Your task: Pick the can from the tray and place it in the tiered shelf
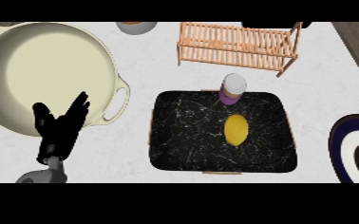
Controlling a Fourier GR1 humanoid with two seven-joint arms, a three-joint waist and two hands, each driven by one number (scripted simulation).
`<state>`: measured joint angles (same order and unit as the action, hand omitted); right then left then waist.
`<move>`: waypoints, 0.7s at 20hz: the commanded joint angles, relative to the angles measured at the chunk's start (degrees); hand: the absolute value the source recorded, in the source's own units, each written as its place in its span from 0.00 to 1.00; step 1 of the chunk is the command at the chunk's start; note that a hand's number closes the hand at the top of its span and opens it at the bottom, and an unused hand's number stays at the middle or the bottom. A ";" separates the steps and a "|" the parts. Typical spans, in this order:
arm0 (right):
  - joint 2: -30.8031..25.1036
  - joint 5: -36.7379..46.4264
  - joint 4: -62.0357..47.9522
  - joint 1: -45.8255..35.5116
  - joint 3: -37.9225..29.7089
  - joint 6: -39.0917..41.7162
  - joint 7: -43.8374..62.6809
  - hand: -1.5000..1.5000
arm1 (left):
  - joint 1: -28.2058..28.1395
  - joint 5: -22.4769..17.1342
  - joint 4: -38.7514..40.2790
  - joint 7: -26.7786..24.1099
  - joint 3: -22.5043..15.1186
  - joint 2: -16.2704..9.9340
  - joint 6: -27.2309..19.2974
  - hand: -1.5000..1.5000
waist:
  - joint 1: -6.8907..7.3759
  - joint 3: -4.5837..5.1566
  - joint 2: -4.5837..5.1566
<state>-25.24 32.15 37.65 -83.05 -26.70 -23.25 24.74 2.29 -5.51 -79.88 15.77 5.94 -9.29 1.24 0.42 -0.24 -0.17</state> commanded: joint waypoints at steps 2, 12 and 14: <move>-5.85 -1.36 3.30 3.11 -3.15 -2.99 1.38 0.00 | 0.88 -1.18 2.89 1.31 1.59 -0.63 0.48 0.50 | -0.91 0.25 0.09; -15.18 -13.12 15.65 16.10 -8.91 11.91 3.13 0.00 | -1.20 -0.46 0.82 1.81 0.70 -0.33 0.83 0.50 | -1.22 0.22 -0.12; -17.37 -14.82 15.70 16.60 -9.46 14.42 3.78 0.00 | -1.69 -0.76 2.17 0.29 0.81 -0.88 2.57 0.50 | -0.82 0.25 0.02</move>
